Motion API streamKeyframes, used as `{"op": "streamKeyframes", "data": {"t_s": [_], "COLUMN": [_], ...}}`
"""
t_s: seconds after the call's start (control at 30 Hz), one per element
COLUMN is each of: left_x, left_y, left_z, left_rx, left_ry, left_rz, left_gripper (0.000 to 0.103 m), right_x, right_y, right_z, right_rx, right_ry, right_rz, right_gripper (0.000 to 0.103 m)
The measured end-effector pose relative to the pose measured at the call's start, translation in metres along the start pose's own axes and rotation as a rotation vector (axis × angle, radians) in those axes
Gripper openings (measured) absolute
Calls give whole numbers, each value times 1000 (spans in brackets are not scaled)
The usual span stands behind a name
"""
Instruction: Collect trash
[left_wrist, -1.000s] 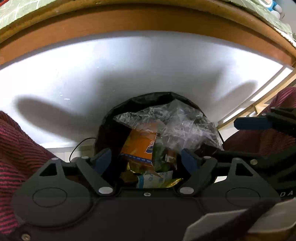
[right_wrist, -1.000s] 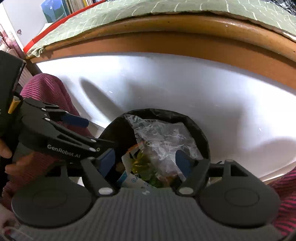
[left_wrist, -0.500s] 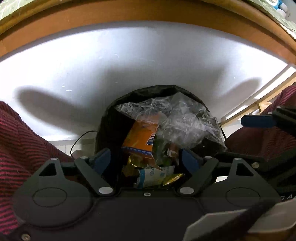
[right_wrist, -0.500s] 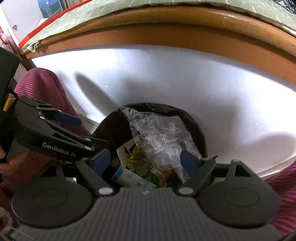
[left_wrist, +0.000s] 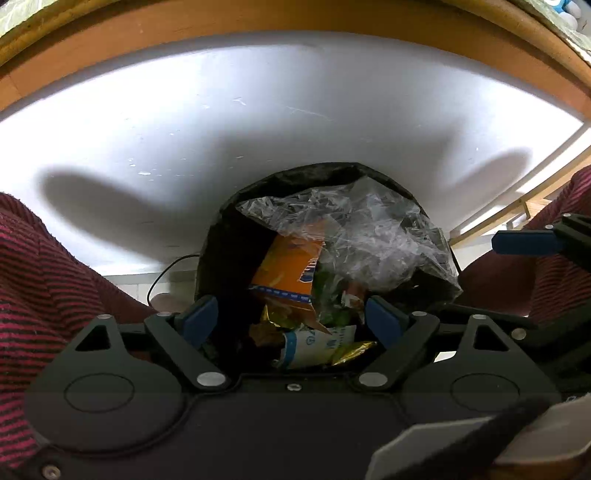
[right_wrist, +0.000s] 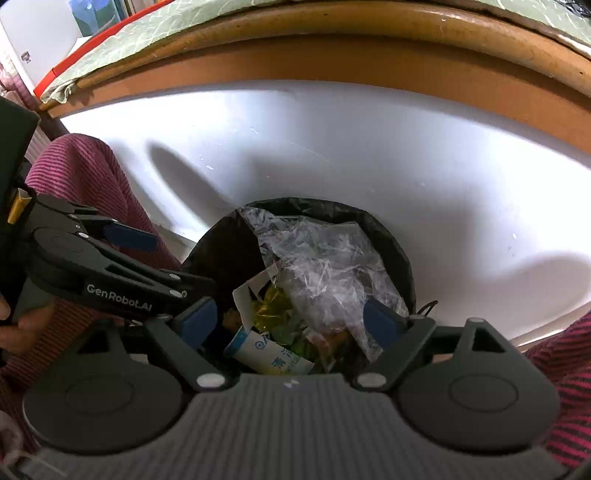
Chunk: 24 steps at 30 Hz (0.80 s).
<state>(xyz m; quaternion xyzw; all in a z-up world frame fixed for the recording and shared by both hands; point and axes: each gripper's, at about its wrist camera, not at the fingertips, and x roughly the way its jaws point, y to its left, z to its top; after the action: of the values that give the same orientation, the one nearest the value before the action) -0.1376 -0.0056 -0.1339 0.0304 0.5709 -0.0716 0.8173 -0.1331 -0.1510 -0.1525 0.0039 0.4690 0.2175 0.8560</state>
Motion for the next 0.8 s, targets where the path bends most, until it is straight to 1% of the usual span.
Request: {"op": "streamKeyframes", "data": {"t_s": [0.8], "left_x": [4], "left_y": [3], "left_z": [-1], "left_rx": [1], "left_ry": [2], "left_rz": [15], "left_gripper": [89], "right_x": [3], "right_y": [-1], "right_z": [-2], "right_rx": [10], "right_ry": [3], "right_rz": [3], "right_gripper": [93]}}
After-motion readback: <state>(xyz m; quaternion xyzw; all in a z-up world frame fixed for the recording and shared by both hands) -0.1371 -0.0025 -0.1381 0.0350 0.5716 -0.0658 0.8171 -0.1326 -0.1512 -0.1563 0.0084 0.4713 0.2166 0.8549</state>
